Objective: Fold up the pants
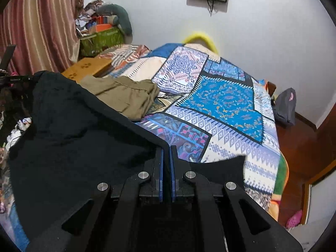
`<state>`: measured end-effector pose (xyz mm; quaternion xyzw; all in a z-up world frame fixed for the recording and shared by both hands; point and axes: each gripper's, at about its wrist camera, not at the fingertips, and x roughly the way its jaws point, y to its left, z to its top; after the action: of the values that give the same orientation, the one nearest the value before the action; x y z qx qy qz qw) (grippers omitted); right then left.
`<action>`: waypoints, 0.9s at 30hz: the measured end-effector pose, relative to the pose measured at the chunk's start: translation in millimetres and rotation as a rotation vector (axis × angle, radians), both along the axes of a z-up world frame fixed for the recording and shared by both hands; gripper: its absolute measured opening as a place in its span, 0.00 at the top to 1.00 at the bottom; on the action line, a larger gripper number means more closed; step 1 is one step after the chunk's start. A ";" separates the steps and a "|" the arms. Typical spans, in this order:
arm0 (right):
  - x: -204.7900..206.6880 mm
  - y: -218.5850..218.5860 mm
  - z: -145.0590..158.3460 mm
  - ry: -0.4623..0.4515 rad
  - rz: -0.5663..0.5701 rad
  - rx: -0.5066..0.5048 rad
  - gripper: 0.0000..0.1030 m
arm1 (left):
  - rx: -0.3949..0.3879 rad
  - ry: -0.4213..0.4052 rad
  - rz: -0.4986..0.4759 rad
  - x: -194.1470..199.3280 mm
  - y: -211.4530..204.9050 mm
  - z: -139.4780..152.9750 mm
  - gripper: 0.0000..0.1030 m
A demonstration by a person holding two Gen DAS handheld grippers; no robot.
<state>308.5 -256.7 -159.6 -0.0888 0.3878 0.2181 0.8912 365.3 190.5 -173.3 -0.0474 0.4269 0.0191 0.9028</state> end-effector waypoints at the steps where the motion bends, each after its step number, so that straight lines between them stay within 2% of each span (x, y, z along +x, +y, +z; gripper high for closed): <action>1: -8.1 -1.0 4.1 -0.005 -0.002 0.004 0.95 | 0.001 -0.011 -0.002 -10.5 0.4 4.7 0.93; 6: -52.4 -4.3 20.1 -0.024 0.002 0.018 0.95 | 0.015 -0.038 -0.015 -61.5 1.9 14.9 0.93; 13: -108.4 -7.7 21.0 -0.024 0.018 0.026 0.95 | 0.032 -0.042 -0.011 -129.6 7.3 9.2 0.93; 18: -140.3 -7.9 7.8 0.007 0.022 0.050 0.95 | 0.035 -0.013 0.003 -171.6 14.3 -12.7 0.94; 23: -164.4 -8.7 -10.6 0.040 0.025 0.053 0.95 | 0.059 0.023 0.047 -207.7 19.9 -44.5 1.00; 27: -181.1 -10.4 -27.9 0.083 0.018 0.058 0.95 | 0.032 0.080 0.078 -225.7 32.2 -73.9 1.00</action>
<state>127.3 -267.1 -187.5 -0.0573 0.4172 0.2405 0.8745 139.6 222.7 -247.2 -0.0490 0.4600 0.0629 0.8843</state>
